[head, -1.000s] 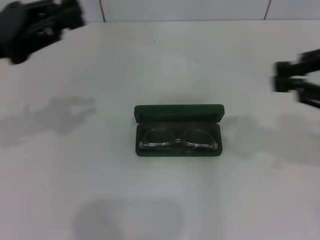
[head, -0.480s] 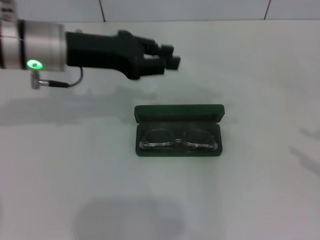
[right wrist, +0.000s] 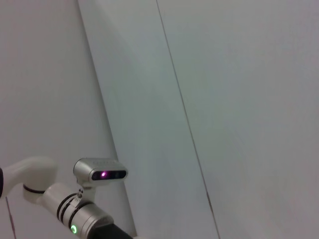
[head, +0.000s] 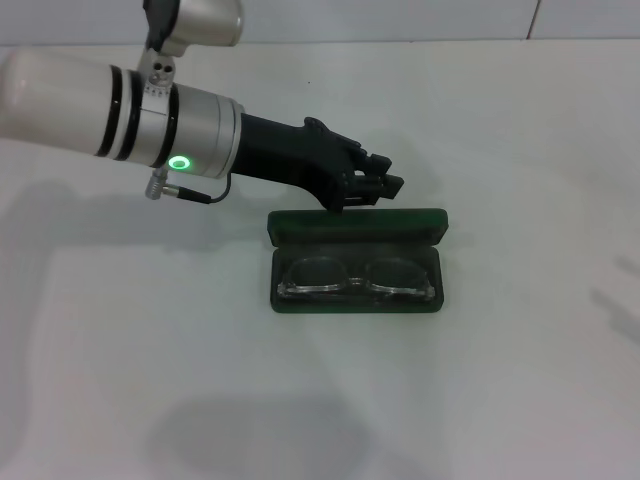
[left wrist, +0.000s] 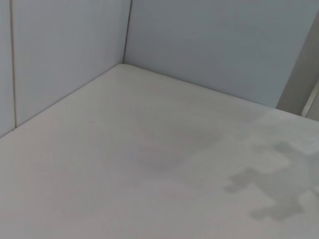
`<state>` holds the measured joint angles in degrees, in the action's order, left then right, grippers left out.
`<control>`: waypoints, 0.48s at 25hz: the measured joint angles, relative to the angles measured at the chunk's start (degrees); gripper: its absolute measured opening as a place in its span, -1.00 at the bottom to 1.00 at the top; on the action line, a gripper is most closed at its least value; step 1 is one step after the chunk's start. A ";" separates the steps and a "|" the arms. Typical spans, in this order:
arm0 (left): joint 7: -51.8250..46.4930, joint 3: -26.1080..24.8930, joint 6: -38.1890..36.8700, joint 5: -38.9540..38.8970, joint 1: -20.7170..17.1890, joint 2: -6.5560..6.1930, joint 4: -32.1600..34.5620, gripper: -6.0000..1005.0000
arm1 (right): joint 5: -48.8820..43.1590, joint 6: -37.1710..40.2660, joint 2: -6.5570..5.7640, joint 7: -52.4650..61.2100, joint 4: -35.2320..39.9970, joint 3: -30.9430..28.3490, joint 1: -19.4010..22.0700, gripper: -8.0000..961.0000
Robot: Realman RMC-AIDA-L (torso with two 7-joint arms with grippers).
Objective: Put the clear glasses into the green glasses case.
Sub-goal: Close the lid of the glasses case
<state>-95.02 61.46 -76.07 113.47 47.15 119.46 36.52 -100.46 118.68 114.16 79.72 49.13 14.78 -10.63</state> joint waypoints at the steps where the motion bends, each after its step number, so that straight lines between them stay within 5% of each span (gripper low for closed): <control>1: 0.03 0.00 0.27 0.00 0.15 -0.01 -0.33 -0.35 | -0.51 -0.14 0.05 -0.05 -0.16 0.05 -0.25 0.19; 12: 0.18 0.10 1.14 0.61 -0.29 -0.12 -1.60 -0.40 | -1.35 -1.07 0.00 -2.13 -3.25 0.03 -1.48 0.19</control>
<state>-94.84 61.56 -74.93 114.08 46.86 119.34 34.91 -101.81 117.60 114.17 77.59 45.88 14.81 -12.11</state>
